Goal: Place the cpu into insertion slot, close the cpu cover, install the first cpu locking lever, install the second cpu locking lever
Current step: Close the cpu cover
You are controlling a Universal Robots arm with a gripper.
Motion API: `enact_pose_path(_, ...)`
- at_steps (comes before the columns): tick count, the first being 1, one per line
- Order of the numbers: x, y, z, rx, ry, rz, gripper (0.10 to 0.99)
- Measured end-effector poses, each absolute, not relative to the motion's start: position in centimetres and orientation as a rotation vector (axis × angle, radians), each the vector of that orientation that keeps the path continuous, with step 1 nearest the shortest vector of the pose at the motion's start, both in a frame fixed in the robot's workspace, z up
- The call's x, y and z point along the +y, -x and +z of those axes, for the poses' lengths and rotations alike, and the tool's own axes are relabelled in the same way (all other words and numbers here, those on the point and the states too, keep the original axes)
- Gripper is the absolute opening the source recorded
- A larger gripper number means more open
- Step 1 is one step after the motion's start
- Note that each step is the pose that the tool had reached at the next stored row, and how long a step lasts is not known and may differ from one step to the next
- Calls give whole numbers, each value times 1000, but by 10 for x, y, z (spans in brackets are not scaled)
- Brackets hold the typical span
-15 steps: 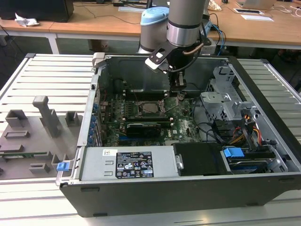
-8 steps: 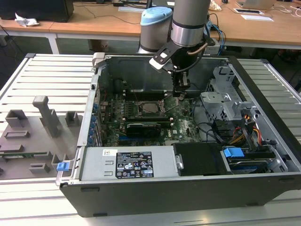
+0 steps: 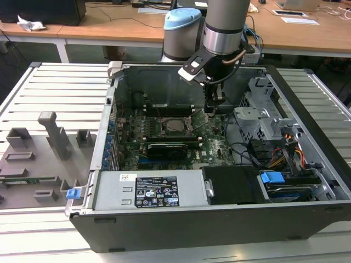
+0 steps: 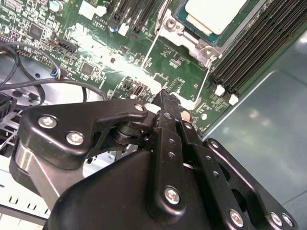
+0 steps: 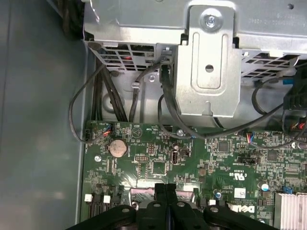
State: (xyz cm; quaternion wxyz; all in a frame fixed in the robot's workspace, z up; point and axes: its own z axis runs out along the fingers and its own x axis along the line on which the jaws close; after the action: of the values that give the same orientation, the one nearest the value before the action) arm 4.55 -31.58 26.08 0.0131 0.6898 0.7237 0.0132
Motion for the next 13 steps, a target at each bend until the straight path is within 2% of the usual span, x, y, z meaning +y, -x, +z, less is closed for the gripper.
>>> enact_pose_path(13, -316, -63, 261, 2256, -2151, 38, 106)
